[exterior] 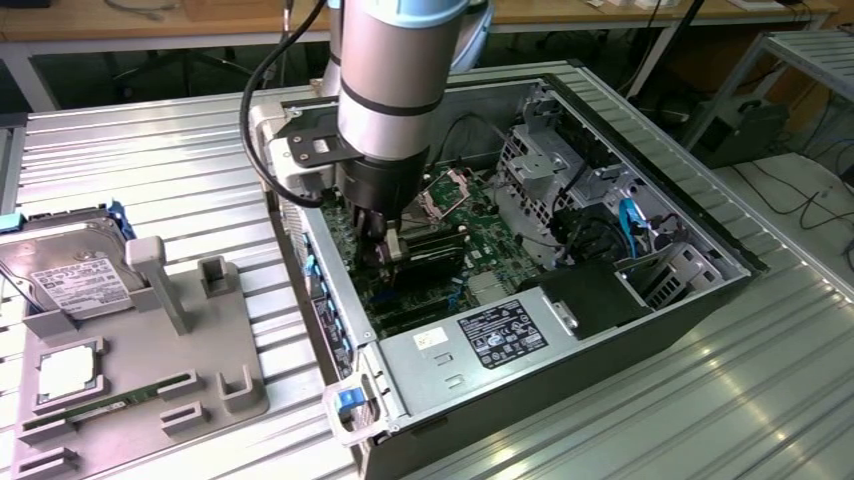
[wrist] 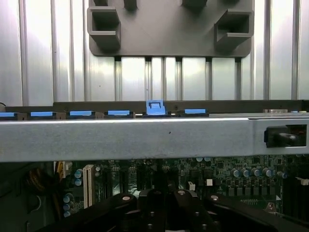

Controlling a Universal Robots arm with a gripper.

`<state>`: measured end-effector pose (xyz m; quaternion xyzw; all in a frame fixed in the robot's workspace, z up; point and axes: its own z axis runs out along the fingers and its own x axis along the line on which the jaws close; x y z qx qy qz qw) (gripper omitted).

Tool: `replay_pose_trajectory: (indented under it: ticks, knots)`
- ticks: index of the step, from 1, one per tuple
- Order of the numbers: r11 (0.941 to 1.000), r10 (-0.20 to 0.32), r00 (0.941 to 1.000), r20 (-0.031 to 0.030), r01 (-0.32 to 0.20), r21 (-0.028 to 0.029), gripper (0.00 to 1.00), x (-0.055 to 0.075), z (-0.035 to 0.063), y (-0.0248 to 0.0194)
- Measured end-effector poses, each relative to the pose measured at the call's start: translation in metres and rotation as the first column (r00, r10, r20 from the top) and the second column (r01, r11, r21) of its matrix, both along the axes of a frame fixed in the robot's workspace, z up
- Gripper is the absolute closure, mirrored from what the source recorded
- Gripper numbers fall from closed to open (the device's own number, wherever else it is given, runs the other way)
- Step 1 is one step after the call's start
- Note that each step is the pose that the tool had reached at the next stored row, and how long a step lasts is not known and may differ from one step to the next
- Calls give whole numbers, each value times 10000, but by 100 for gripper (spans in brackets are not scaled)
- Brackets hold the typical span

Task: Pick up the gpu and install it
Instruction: 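Press down on the gpu until it lock into place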

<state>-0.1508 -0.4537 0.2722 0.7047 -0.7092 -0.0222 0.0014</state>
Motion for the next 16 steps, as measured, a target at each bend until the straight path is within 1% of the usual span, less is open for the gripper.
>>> replay_pose_trajectory:
  ticks: [1, 3, 9, 12, 13, 14, 15, 16]
  knots:
    - [10000, 0, 10000, 5, 0, 8, 89, 1, 16, 1]
    - [10000, 1, 10000, -10, -1, -16, 89, 1, 72, 2]
    - [10000, 1, 10000, -14, -1, -14, 89, 9, 233, 7]
    - [10000, 0, 10000, -39, 0, -15, 89, 12, 332, 8]
    - [10000, 2, 10000, -70, -2, -16, 89, 14, 342, 8]
    - [10000, 3, 9998, -183, -3, -12, 89, 15, 342, 8]
    - [10000, 1, 9993, -378, -1, -12, 89, 18, 342, 8]
    - [10000, 2, 9984, -558, -2, -13, 89, 24, 343, 8]
